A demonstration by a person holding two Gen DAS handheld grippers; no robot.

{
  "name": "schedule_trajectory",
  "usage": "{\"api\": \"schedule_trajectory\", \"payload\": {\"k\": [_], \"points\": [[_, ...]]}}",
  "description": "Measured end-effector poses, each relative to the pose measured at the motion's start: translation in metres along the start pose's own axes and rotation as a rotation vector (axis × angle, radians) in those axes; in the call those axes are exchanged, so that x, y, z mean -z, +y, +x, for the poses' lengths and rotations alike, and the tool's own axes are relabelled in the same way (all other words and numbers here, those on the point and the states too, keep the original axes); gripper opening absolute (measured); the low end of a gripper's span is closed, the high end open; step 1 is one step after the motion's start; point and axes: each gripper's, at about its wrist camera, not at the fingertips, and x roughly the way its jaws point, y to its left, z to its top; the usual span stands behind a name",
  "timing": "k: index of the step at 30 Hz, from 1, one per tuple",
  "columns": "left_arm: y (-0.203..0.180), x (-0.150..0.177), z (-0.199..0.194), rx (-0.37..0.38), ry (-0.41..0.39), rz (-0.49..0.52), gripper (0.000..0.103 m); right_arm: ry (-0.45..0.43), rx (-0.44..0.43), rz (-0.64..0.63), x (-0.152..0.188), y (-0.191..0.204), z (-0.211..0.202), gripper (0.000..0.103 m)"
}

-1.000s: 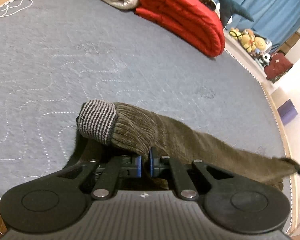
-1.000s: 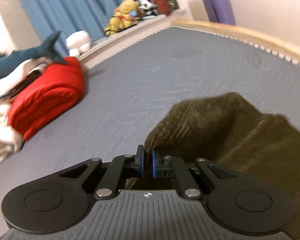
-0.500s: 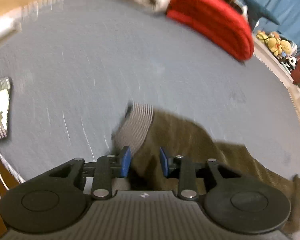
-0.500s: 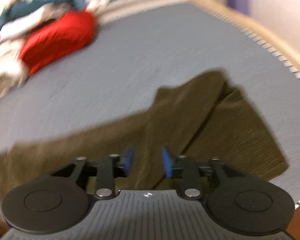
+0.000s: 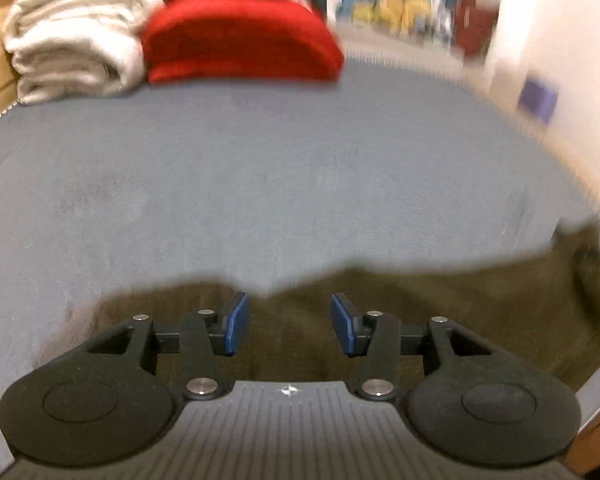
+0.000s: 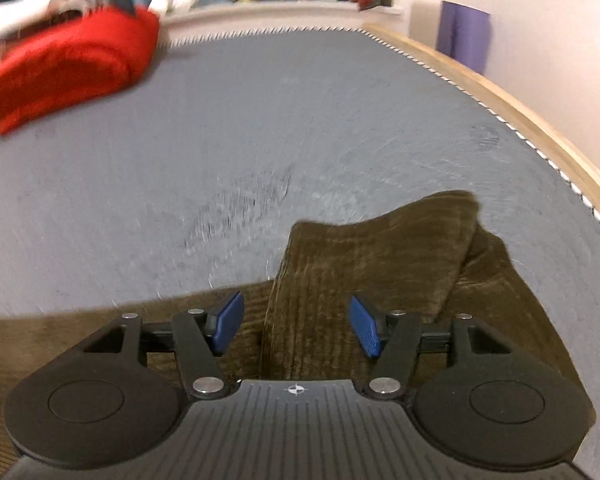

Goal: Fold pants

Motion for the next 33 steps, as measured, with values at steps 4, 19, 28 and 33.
{"api": "schedule_trajectory", "payload": {"k": [4, 19, 28, 33], "points": [[-0.015, 0.004, 0.031, 0.066, 0.082, -0.006, 0.050, 0.026, 0.017, -0.113, 0.006, 0.014, 0.017, 0.064], [-0.018, -0.011, 0.034, 0.091, 0.061, -0.009, 0.051, -0.044, 0.039, -0.099, 0.000, -0.003, 0.002, 0.008], [-0.026, -0.009, 0.027, 0.106, 0.058, 0.000, 0.051, -0.059, 0.081, 0.436, 0.012, -0.094, -0.063, 0.007], [-0.034, -0.006, 0.032, 0.122, 0.080, 0.026, 0.052, -0.029, 0.173, 0.882, 0.057, -0.170, -0.071, 0.037]]}}
